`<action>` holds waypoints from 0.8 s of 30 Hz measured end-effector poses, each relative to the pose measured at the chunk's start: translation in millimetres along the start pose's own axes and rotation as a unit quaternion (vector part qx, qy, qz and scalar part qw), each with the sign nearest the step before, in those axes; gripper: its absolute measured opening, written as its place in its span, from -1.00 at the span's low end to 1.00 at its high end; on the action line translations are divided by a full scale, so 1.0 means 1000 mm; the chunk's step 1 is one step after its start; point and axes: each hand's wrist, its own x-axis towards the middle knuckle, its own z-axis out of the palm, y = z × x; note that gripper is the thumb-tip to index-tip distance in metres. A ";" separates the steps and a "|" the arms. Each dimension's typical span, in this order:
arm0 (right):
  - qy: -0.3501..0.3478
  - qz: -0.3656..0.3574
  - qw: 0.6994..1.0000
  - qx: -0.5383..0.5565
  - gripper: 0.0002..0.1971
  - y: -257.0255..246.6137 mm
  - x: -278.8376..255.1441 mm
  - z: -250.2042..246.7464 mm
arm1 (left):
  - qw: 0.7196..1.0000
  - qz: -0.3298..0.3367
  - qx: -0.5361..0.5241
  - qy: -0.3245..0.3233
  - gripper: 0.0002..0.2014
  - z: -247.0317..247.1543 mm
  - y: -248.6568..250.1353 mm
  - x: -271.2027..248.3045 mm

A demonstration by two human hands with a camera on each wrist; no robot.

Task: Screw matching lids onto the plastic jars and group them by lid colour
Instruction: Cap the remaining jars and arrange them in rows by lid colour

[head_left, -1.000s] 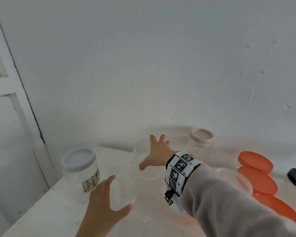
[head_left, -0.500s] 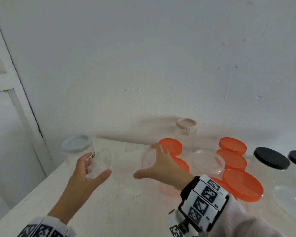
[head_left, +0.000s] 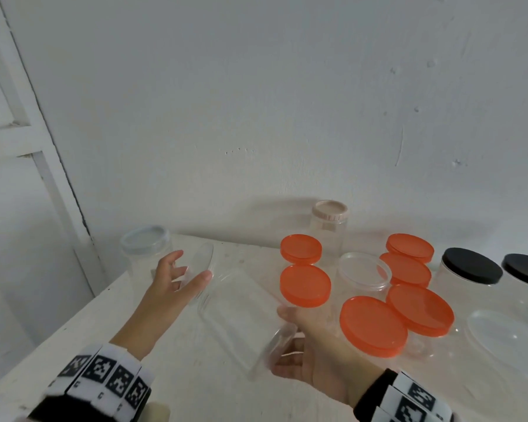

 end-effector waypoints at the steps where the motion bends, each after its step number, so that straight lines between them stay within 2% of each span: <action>1: -0.017 0.012 0.999 0.028 -0.48 0.002 -0.001 -0.002 | 1.000 0.000 0.002 -0.003 -0.13 0.002 0.002 -0.001; 3: -0.051 0.026 0.997 0.059 -0.50 0.006 -0.003 -0.006 | 1.000 -0.001 0.005 -0.006 -0.11 0.005 0.004 -0.002; 6: -0.074 0.023 0.996 0.051 -0.49 0.010 -0.001 -0.008 | 1.000 -0.005 0.011 -0.009 -0.17 0.008 0.006 -0.003; 8: -0.064 0.016 0.998 0.001 -0.44 0.010 0.003 -0.007 | 1.000 -0.008 0.016 -0.013 -0.19 0.010 0.007 -0.003; 10: -0.035 -0.008 0.995 -0.093 -0.37 0.010 0.009 -0.006 | 1.000 -0.009 0.023 -0.015 -0.20 0.011 0.007 -0.004; 13: 0.016 -0.062 0.969 -0.238 -0.33 0.011 0.025 -0.009 | 0.999 -0.011 0.028 -0.020 -0.19 0.013 0.007 -0.005; 15: 0.028 -0.072 0.953 -0.293 -0.28 0.011 0.035 -0.011 | 0.999 -0.014 0.034 -0.027 -0.15 0.015 0.006 -0.006; 20: 0.018 -0.078 0.910 -0.407 -0.05 0.015 0.052 -0.015 | 0.997 -0.008 0.057 -0.044 -0.08 0.022 0.003 -0.007; 24: -0.005 -0.072 0.887 -0.456 -0.03 0.017 0.058 -0.018 | 0.994 0.004 0.086 -0.063 -0.01 0.028 0.000 -0.006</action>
